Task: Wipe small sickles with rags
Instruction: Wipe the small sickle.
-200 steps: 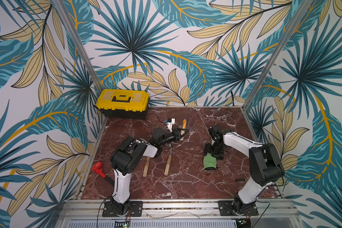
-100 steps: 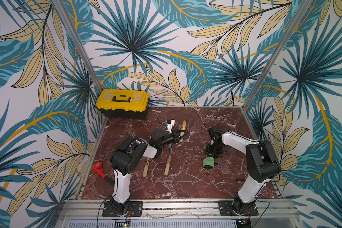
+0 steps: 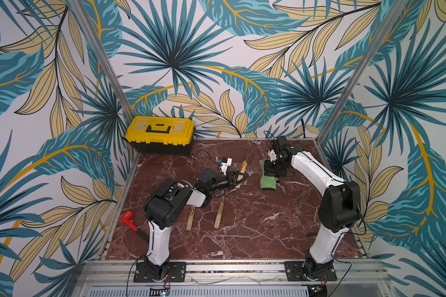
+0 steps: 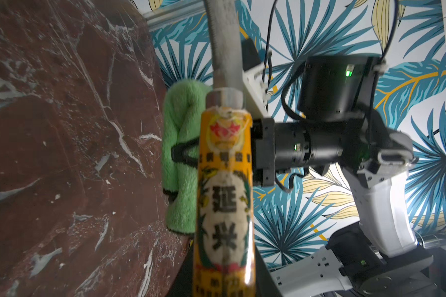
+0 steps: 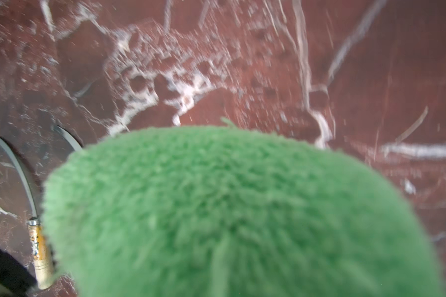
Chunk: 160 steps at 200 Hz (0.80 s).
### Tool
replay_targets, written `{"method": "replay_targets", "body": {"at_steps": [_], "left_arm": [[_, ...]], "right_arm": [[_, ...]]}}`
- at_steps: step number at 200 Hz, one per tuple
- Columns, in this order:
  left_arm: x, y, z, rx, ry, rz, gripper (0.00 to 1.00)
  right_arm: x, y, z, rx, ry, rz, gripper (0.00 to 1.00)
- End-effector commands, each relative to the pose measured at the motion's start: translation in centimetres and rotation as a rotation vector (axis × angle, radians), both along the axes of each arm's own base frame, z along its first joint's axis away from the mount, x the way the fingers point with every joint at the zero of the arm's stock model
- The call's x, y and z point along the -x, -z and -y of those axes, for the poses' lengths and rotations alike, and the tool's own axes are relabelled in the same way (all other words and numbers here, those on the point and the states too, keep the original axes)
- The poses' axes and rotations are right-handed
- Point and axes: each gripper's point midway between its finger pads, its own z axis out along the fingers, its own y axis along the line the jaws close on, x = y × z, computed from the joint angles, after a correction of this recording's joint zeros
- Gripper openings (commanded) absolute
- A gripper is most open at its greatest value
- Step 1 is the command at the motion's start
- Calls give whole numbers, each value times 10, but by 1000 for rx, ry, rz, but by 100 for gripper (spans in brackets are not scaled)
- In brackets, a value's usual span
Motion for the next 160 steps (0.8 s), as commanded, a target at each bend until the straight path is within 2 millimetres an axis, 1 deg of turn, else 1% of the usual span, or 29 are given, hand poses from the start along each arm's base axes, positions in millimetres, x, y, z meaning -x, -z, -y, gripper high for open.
{"method": "replay_targets", "body": {"at_steps": [1,39,72,89,120,136,160], "left_arm": [[23,-21,2,24,56,71,0],[41,-25,10,24,91,78,0],[47,-22,14,19,108,69,0],[49,-19,15,14,112,62,0],[49,-8,17,-3,120,37,0],[48,-2,19,-10,123,24,0],[45,6,22,-19,138,3,0]], "right_arm": [[-6,10,0,31,-75,-58,10],[-35,1,-1,65,-94,-26,10],[-46,0,-5,65,-111,-21,10],[-49,0,-6,66,-127,-10,10],[-50,-11,-10,58,-182,34,9],[-46,-22,-16,56,-234,76,9],[-38,-32,-29,61,-310,127,8]]}}
